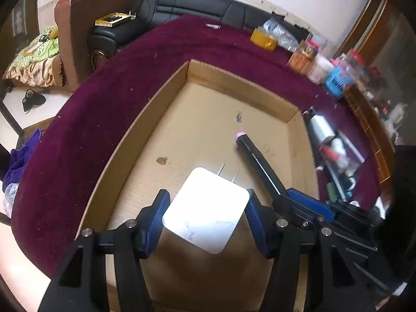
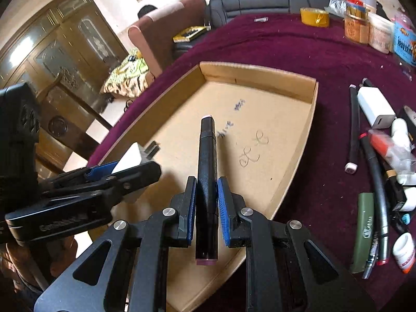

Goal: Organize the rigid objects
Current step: 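Carry the adapter and marker into the cardboard box and open both grippers, then grasp the white orange-capped glue bottle with the right gripper while the left grasps the green cylinder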

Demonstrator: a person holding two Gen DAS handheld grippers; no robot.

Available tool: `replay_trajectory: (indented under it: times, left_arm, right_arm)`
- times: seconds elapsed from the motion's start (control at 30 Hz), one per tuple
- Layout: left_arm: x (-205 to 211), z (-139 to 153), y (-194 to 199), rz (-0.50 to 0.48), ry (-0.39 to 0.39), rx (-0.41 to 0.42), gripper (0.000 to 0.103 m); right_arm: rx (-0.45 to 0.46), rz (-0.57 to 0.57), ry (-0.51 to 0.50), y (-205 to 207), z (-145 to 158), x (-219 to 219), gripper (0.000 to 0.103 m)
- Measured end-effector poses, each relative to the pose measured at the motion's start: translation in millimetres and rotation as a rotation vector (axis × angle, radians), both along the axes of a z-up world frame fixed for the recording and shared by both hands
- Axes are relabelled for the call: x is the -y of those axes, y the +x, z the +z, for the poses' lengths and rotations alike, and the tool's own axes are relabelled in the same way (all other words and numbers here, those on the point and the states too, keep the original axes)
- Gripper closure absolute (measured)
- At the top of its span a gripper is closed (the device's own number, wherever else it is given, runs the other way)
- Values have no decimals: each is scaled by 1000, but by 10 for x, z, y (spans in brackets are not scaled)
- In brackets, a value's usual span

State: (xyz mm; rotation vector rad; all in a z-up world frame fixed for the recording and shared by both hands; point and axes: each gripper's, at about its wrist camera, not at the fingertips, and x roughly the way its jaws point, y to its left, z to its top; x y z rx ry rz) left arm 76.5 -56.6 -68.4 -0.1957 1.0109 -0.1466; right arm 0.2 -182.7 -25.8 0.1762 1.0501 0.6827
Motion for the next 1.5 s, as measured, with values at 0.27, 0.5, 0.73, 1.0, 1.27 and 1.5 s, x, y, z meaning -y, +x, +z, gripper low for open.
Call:
replay_trajectory:
  times: [0.27, 0.5, 0.73, 1.0, 1.27, 1.5]
  left_arm:
    - [-48, -97, 20, 4, 19, -33, 44]
    - [-53, -79, 22, 17, 15, -23, 33]
    - [-99, 86, -162, 55, -20, 81, 30]
    - [377, 401, -348, 2, -69, 222, 24]
    - [1282, 442, -353, -231, -63, 187, 24]
    - [1710, 169, -208, -317, -66, 17, 25]
  right_arm:
    - [15, 29, -66, -109, -32, -72, 86]
    - [35, 48, -6, -54, 55, 18, 69]
    - [102, 76, 201, -324, 262, 487, 48]
    - [101, -65, 213, -525, 90, 1248, 48]
    - [111, -223, 129, -548, -30, 2083, 48]
    - [54, -273, -18, -312, -334, 2341, 48]
